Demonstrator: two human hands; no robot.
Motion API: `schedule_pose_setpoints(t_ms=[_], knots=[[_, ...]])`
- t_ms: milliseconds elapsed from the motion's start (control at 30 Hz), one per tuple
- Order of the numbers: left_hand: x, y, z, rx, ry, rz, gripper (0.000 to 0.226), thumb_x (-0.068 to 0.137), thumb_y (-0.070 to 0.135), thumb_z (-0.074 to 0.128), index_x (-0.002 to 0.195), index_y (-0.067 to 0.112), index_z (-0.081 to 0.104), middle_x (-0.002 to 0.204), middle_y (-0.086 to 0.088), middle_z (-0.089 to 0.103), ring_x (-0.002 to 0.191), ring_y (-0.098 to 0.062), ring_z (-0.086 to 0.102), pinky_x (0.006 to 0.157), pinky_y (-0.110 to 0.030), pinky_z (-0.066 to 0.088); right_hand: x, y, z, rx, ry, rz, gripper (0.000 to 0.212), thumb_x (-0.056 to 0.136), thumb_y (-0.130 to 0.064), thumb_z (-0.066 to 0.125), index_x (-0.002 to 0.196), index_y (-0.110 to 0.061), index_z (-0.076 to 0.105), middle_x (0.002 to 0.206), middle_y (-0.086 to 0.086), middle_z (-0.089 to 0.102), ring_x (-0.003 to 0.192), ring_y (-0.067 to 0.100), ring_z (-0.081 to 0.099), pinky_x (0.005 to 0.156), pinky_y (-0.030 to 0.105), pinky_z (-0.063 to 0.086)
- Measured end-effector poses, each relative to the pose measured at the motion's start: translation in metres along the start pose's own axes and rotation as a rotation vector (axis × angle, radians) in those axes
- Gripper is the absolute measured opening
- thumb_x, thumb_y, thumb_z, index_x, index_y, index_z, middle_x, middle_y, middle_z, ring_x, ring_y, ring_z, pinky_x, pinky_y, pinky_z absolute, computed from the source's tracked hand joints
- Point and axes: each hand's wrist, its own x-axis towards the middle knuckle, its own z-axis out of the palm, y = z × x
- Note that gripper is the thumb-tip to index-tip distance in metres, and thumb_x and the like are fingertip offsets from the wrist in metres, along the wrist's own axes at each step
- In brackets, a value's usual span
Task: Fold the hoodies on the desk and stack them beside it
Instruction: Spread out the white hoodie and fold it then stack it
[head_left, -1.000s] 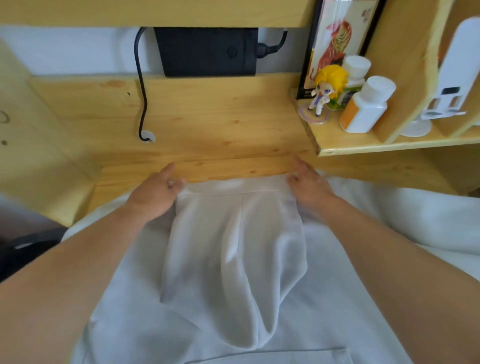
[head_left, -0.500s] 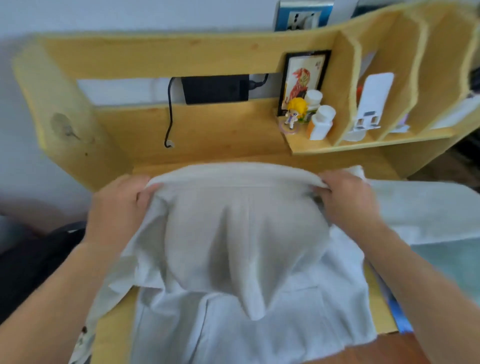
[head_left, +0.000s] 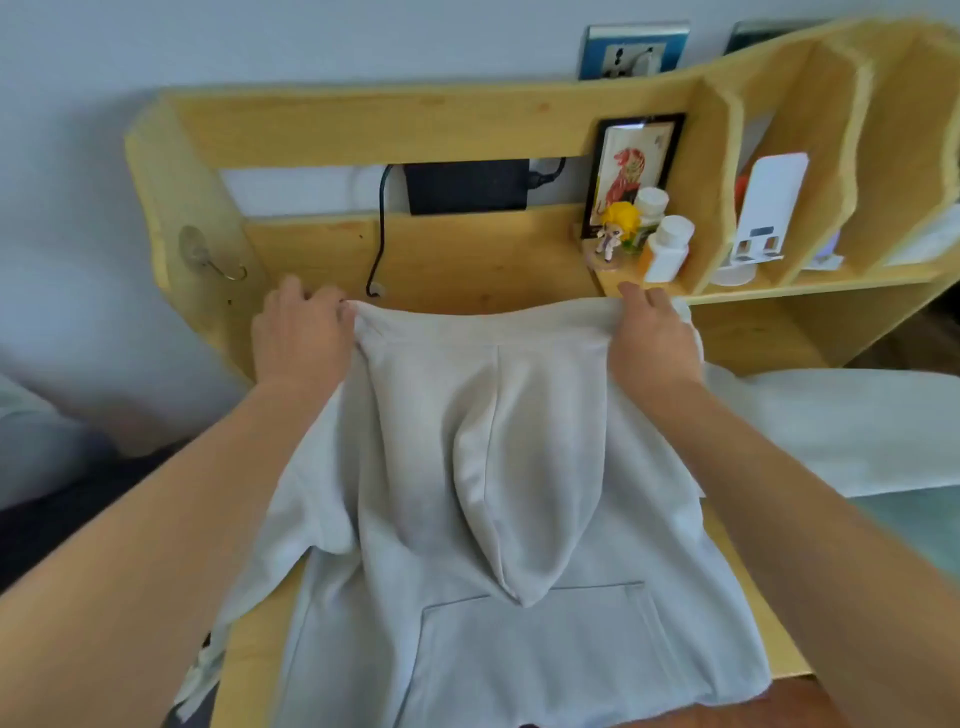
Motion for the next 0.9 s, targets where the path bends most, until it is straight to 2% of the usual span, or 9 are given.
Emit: schedule_pose_setpoints(t_ms=[100,167,233,367,467,567,733,800,900], knots=[[-0.049,0.025,0.052,0.033,-0.056,0.070,0.053,0.098,0.036,0.054,0.146,0.016,0.047,0.139,-0.023,0.046,0.123,-0.043,0.045,0.098,-0.055,0.042,-0.043,-0.010,0.052,0.052,-0.165,-0.152,0.069,0.099,-0.017,0.053,0.158,-0.024,0.019,0.166,0.009,0.007,0.141,0.036,0.034,0.107,0.047,0.040],[-0.091,0.023,0.087,-0.005,-0.180,0.137,0.057,0.099,0.038,0.051,0.150,0.013,0.044,0.147,-0.023,0.045,0.133,-0.043,0.043,0.107,-0.055,0.041,-0.073,0.011,0.091,-0.012,-0.354,-0.195,0.063,0.103,-0.028,0.047,0.159,-0.026,0.018,0.167,0.008,0.006,0.150,0.032,0.018,0.118,0.045,0.031],[-0.111,0.004,0.117,0.013,-0.309,0.074,0.058,0.102,0.040,0.042,0.152,0.012,0.042,0.151,-0.024,0.043,0.137,-0.043,0.042,0.110,-0.055,0.040,-0.075,0.048,0.127,-0.085,-0.487,-0.077,0.060,0.106,-0.040,0.038,0.160,-0.025,0.016,0.167,0.009,0.007,0.152,0.035,0.011,0.121,0.047,0.023],[-0.091,-0.041,0.157,-0.016,-0.434,-0.151,0.059,0.106,0.048,0.024,0.161,0.024,0.026,0.164,-0.016,0.027,0.149,-0.039,0.026,0.118,-0.057,0.027,-0.036,0.099,0.169,-0.116,-0.452,0.129,0.077,0.094,-0.066,0.013,0.160,-0.027,0.016,0.167,0.013,0.011,0.150,0.042,0.015,0.121,0.054,0.018],[-0.088,-0.065,0.185,0.080,-0.607,-0.231,0.065,0.102,0.064,0.016,0.161,0.043,0.001,0.171,-0.003,-0.004,0.157,-0.033,-0.003,0.123,-0.059,0.007,-0.021,0.109,0.193,-0.218,-0.490,0.195,0.067,0.100,-0.064,0.017,0.159,-0.039,0.000,0.169,0.005,-0.007,0.152,0.042,-0.003,0.121,0.054,0.004],[-0.088,-0.074,0.204,0.117,-0.599,-0.226,0.070,0.097,0.071,0.013,0.158,0.046,-0.010,0.170,-0.002,-0.016,0.156,-0.034,-0.014,0.121,-0.062,-0.002,-0.003,0.120,0.205,-0.310,-0.463,0.163,0.067,0.099,-0.066,0.010,0.157,-0.042,-0.012,0.168,0.001,-0.016,0.153,0.039,-0.011,0.122,0.054,-0.002],[-0.087,-0.081,0.201,0.151,-0.620,-0.214,0.067,0.098,0.070,0.012,0.157,0.049,-0.011,0.169,0.005,-0.019,0.156,-0.033,-0.015,0.122,-0.064,0.000,0.030,0.130,0.193,-0.252,-0.433,0.223,0.064,0.101,-0.061,0.015,0.160,-0.039,0.003,0.169,0.001,-0.008,0.154,0.037,-0.006,0.123,0.054,0.000],[-0.086,-0.075,0.194,0.151,-0.644,-0.257,0.067,0.100,0.066,0.016,0.160,0.045,-0.007,0.169,0.004,-0.018,0.155,-0.035,-0.015,0.122,-0.064,0.000,0.022,0.107,0.187,-0.092,-0.279,0.246,0.068,0.098,-0.059,0.015,0.160,-0.031,0.020,0.169,0.009,0.006,0.153,0.039,0.004,0.122,0.057,0.005],[-0.080,-0.042,0.189,0.146,-0.417,-0.144,0.067,0.100,0.047,0.040,0.162,0.033,0.018,0.171,-0.006,-0.004,0.156,-0.038,-0.004,0.121,-0.064,0.004,-0.003,0.061,0.183,-0.027,-0.246,0.013,0.073,0.095,-0.061,0.016,0.160,-0.028,0.020,0.169,0.010,0.006,0.154,0.036,0.002,0.123,0.051,0.002]])
